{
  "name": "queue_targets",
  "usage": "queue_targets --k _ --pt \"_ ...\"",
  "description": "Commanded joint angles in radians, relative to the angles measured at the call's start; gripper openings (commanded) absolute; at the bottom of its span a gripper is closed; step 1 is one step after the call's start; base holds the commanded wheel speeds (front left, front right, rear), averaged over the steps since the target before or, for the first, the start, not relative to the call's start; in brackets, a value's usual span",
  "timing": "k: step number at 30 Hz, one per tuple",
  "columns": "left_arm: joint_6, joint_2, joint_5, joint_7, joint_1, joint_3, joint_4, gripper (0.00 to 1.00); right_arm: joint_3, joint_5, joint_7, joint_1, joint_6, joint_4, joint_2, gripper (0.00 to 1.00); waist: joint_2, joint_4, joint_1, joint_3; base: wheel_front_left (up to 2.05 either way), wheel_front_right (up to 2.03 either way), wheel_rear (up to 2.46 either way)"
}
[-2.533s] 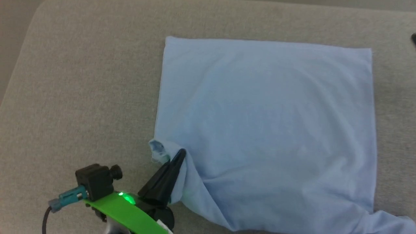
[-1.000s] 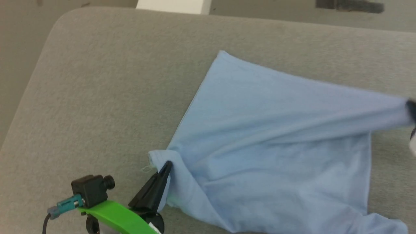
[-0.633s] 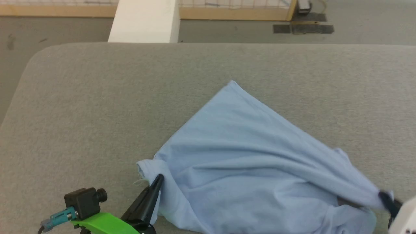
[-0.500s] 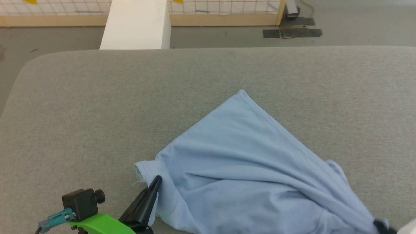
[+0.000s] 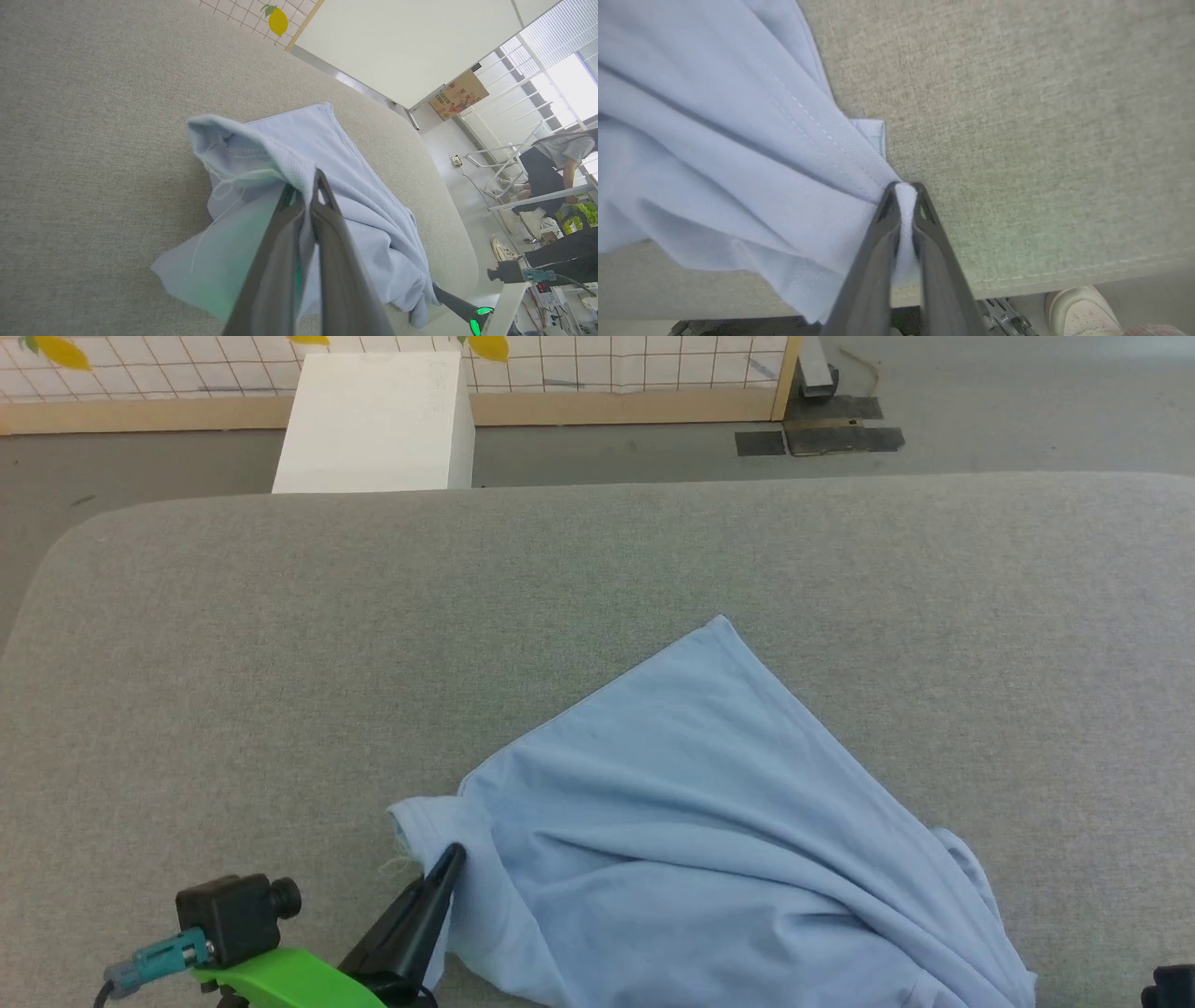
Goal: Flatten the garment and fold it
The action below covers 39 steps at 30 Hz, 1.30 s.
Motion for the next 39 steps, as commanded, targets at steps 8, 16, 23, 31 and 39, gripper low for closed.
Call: queue_targets --k 8,16,23,31,39 --pt "-0.006 -0.005 -0.010 0.003 -0.008 -0.026 0.001 0.00 -0.042 0.061 0.077 -0.031 -0.002 -0.089 -0.061 1.00 0.0000 0.021 0.0001 -0.005 0.00 0.00 0.00" --pt "-0.034 -0.018 0.010 -0.008 -0.040 -0.065 0.002 0.00 -0.056 0.074 0.256 -0.183 -0.002 -0.401 -0.197 1.00 0.0000 0.070 0.0001 0.033 0.00 0.00 0.00" --pt "-0.061 -0.027 0.025 0.000 -0.108 -0.100 0.011 0.00 0.162 -0.001 0.263 -0.527 -0.002 -0.280 -0.212 1.00 0.0000 0.124 0.0001 0.120 0.00 0.00 0.00" --pt "-0.093 -0.057 0.035 0.005 -0.192 -0.147 0.044 0.00 0.387 -0.052 0.237 -0.797 -0.002 0.024 -0.185 1.00 0.0000 0.208 0.0001 0.218 0.00 0.00 0.00" --pt "-0.119 -0.089 0.035 -0.013 -0.243 -0.174 0.087 0.00 0.474 -0.082 0.206 -0.890 -0.002 0.219 -0.215 1.00 0.0000 0.270 0.0001 0.281 0.00 0.00 0.00"
